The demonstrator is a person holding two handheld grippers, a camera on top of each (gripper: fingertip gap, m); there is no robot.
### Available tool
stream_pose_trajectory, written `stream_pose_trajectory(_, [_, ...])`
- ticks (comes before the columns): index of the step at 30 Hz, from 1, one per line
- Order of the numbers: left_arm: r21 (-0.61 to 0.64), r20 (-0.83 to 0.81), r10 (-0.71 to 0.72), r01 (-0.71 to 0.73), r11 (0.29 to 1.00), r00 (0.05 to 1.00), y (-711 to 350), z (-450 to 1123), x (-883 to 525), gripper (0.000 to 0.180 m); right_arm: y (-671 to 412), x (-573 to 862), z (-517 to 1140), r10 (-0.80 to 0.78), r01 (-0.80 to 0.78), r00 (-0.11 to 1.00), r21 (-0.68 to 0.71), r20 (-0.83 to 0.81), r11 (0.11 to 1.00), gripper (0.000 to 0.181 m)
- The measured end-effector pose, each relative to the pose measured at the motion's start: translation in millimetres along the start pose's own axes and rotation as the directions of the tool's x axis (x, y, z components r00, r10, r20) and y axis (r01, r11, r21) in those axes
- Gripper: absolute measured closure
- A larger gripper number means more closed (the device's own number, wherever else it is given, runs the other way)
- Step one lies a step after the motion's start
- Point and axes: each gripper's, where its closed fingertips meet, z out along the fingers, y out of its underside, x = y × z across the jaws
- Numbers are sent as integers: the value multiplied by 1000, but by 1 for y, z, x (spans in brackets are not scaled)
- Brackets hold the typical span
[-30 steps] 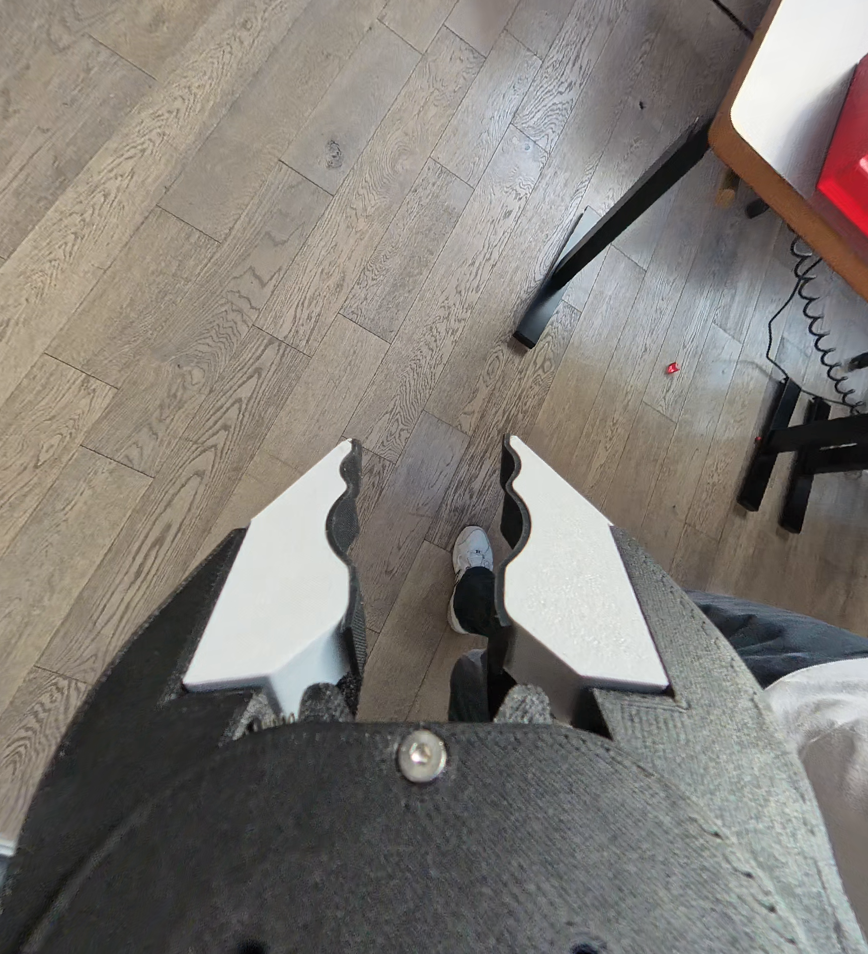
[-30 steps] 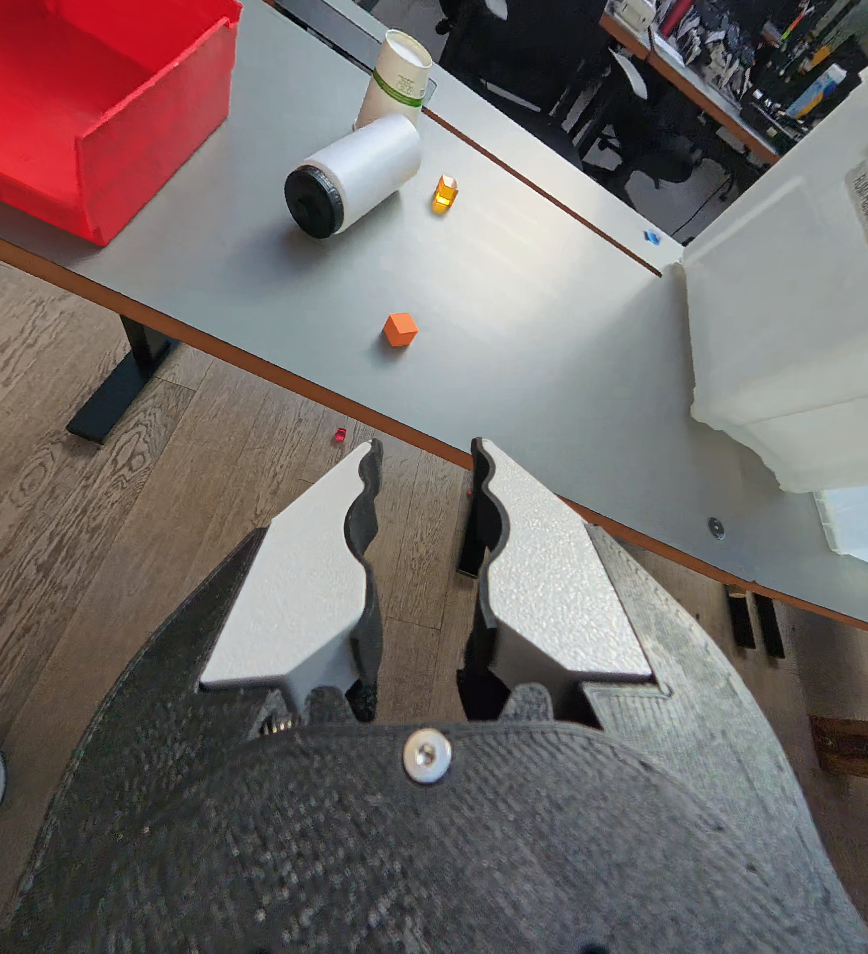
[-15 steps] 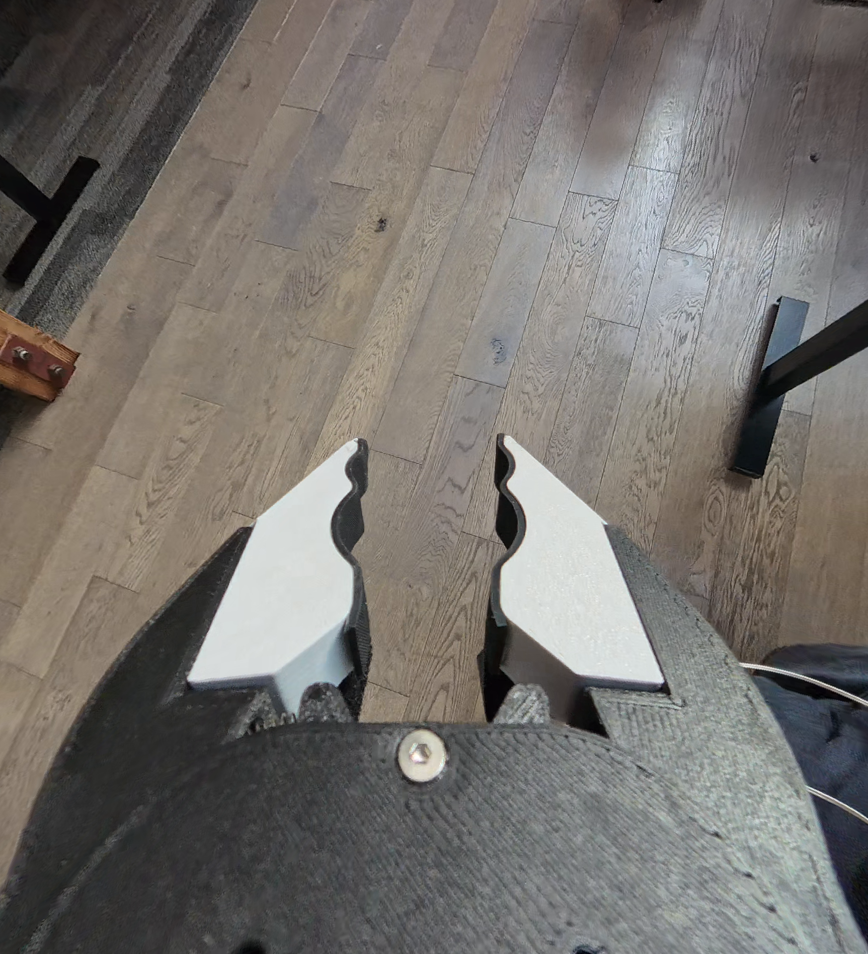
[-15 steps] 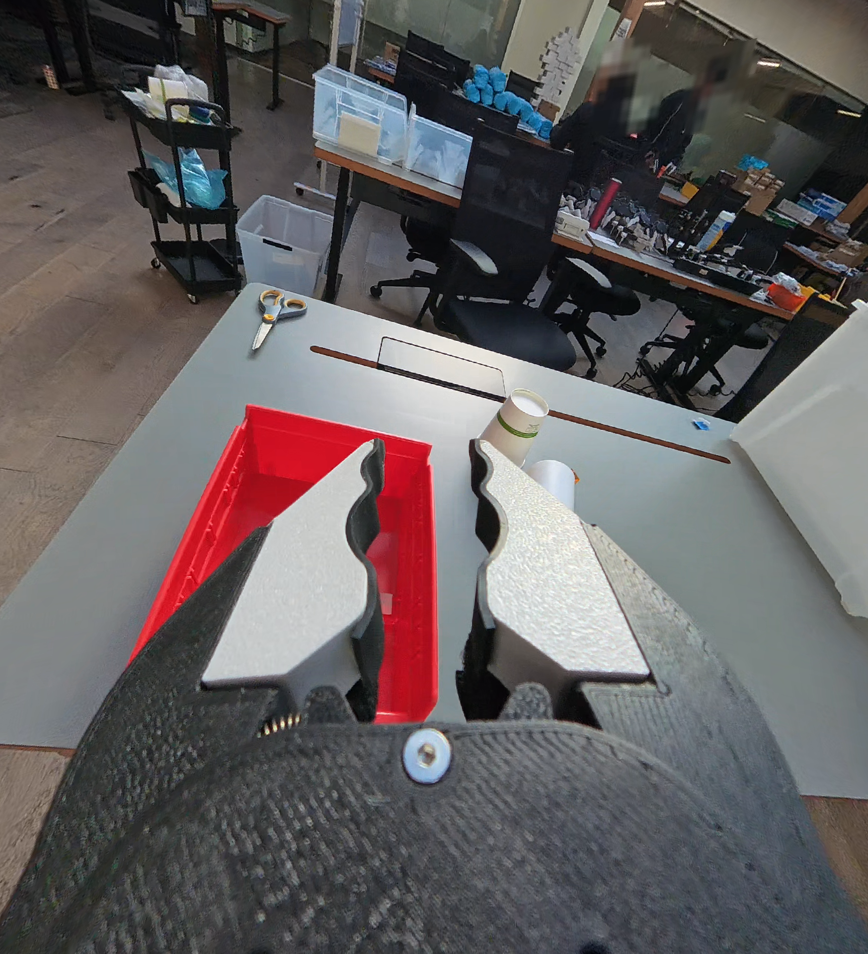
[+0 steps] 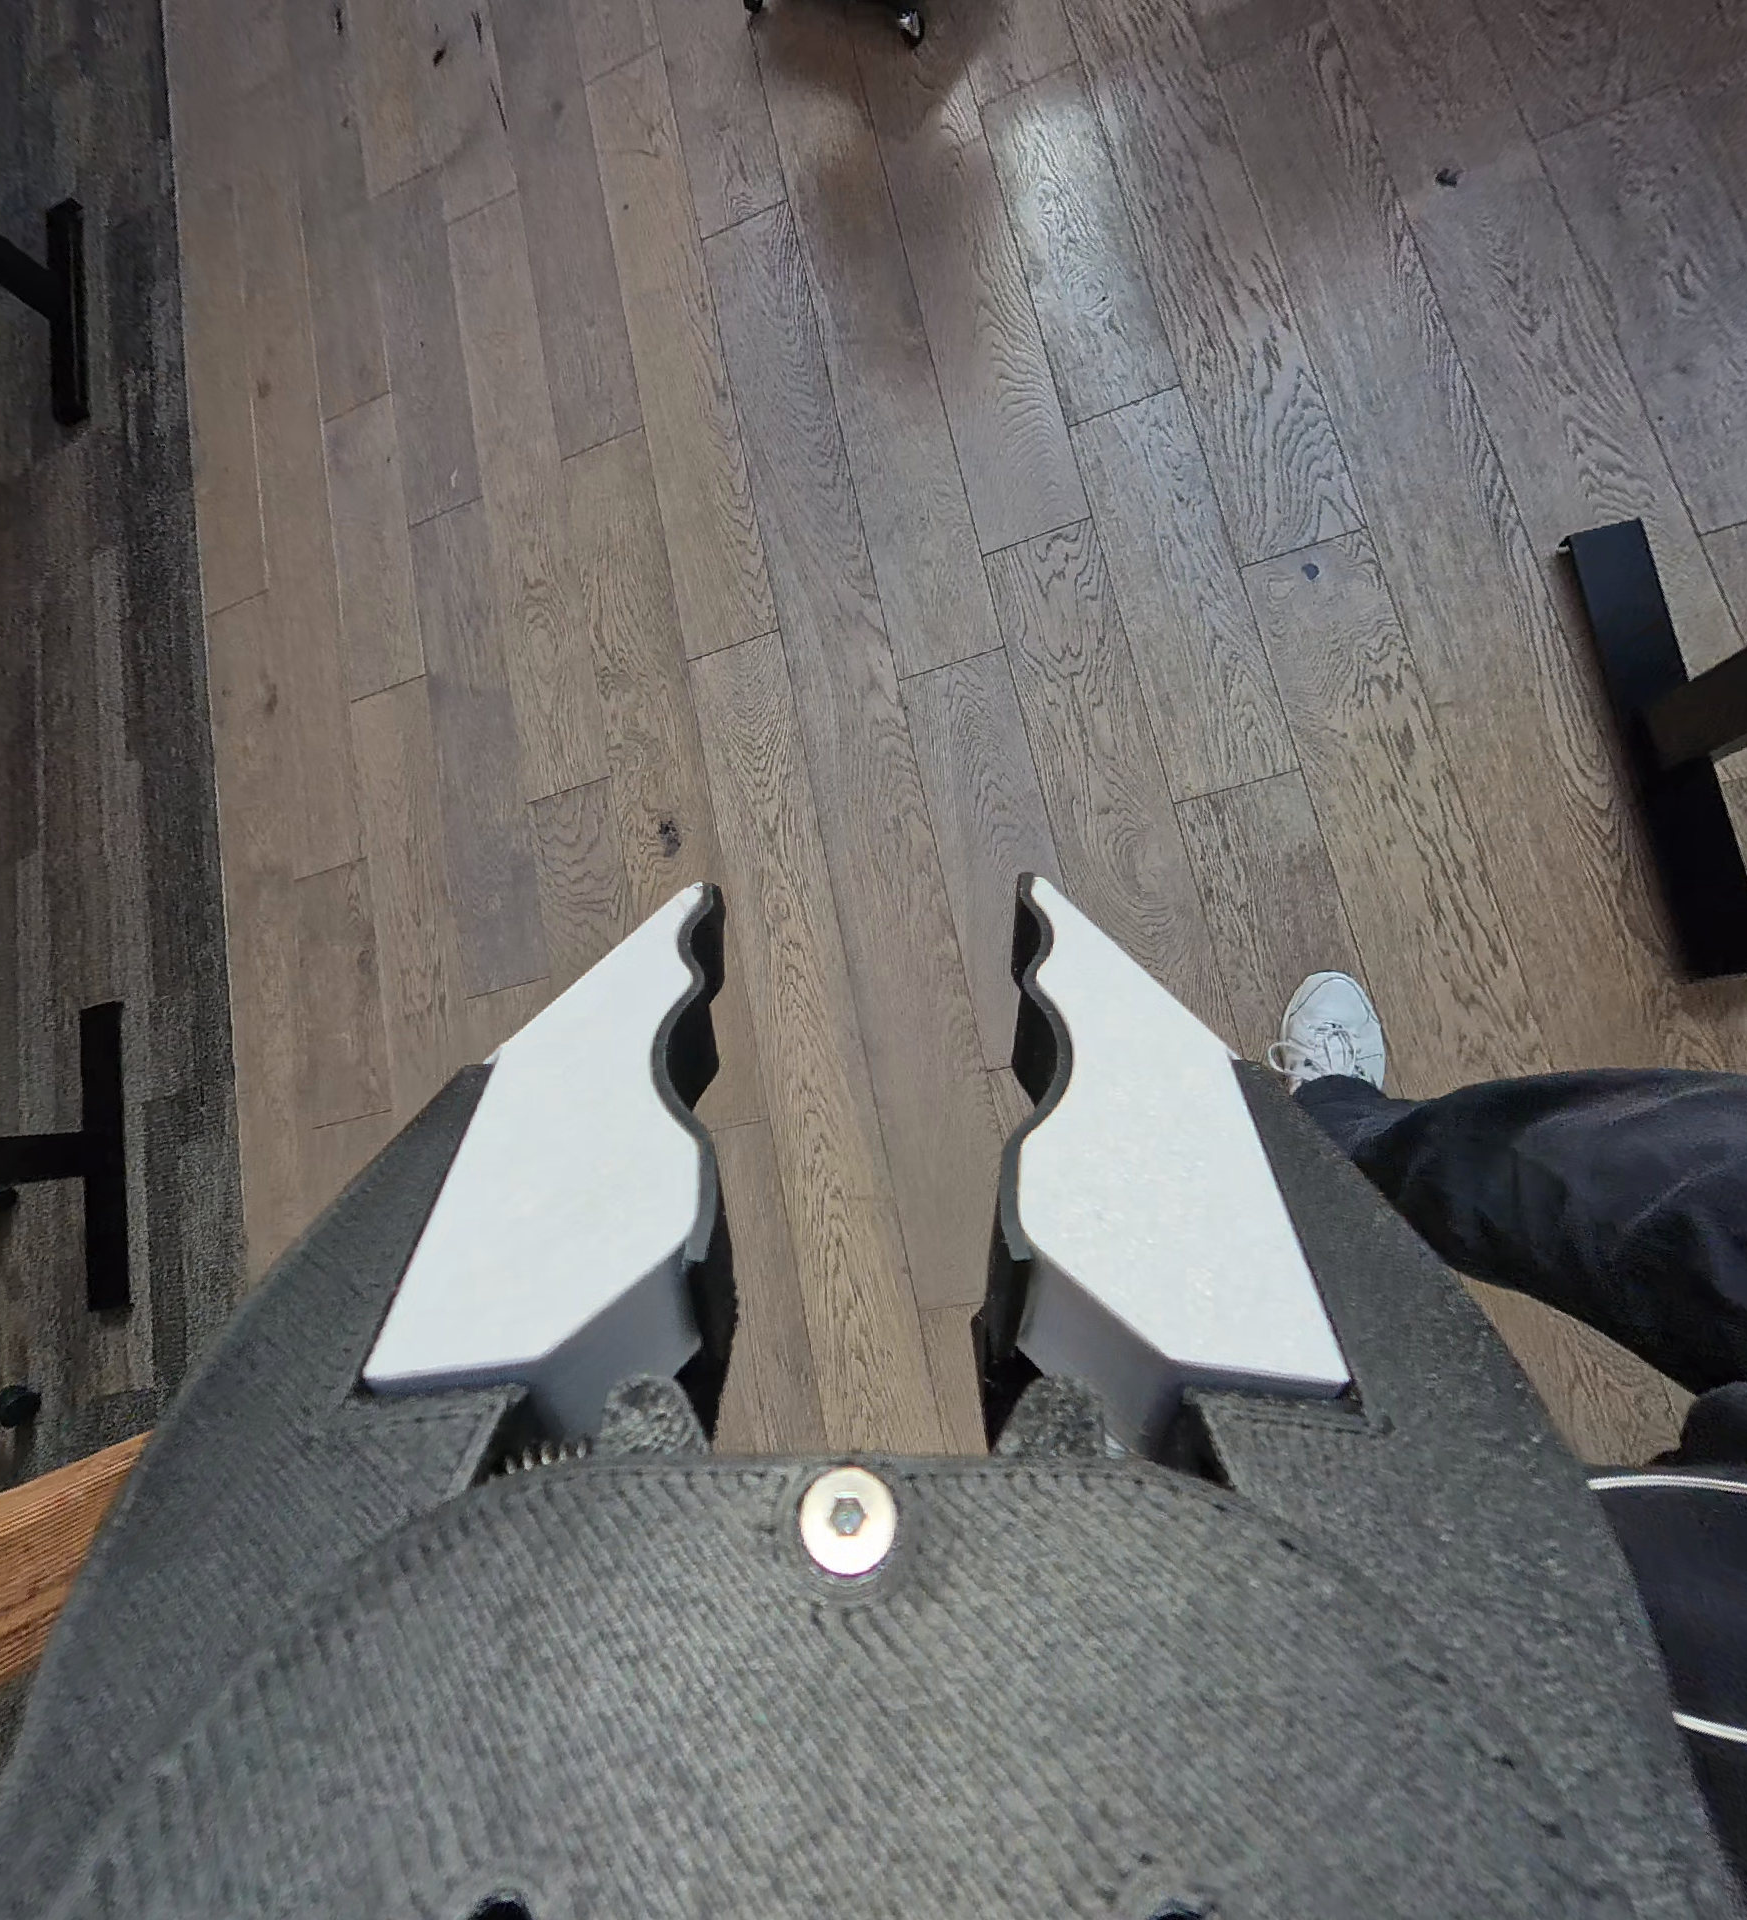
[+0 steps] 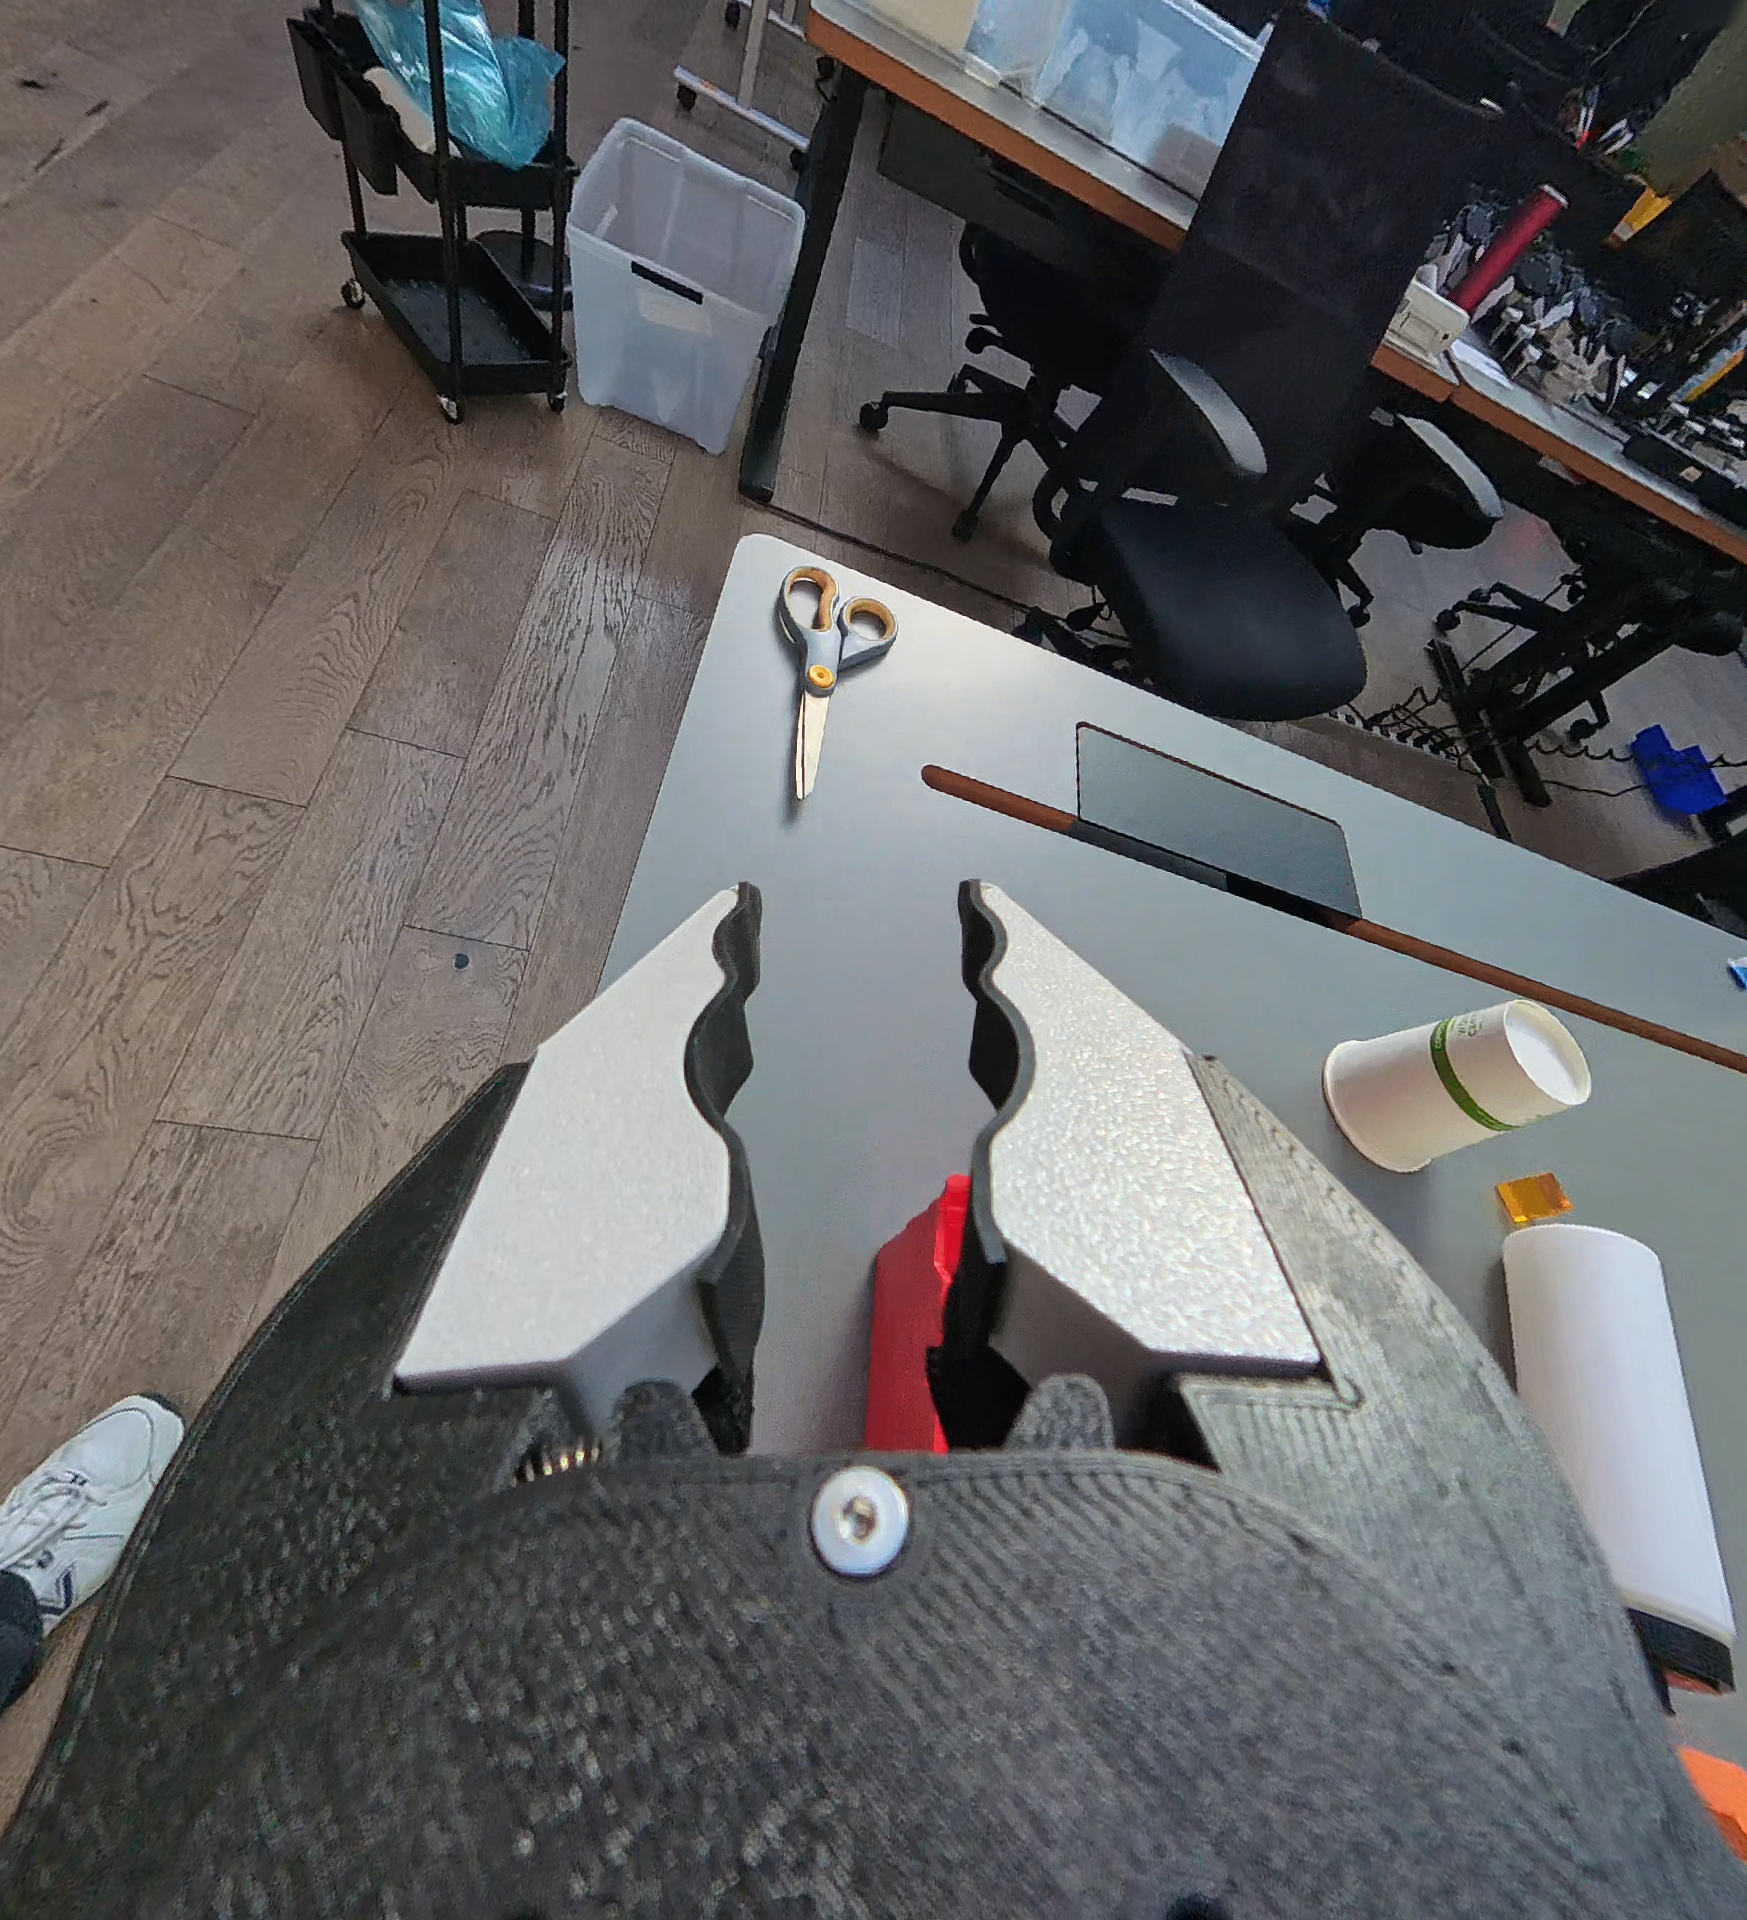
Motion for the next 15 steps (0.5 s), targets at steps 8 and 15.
stream_pose_trajectory(8, [83, -186, 60, -45, 996, 981, -208, 156, -10, 129, -88, -17, 163, 126, -124, 992, -123, 3, 985, 130])
stream_pose_trajectory(15, [148, -385, 257, -215, 965, 887, -362, 334, 30, 130, -95, -50, 276, 304, -316, 949, -223, -89, 922, 125])
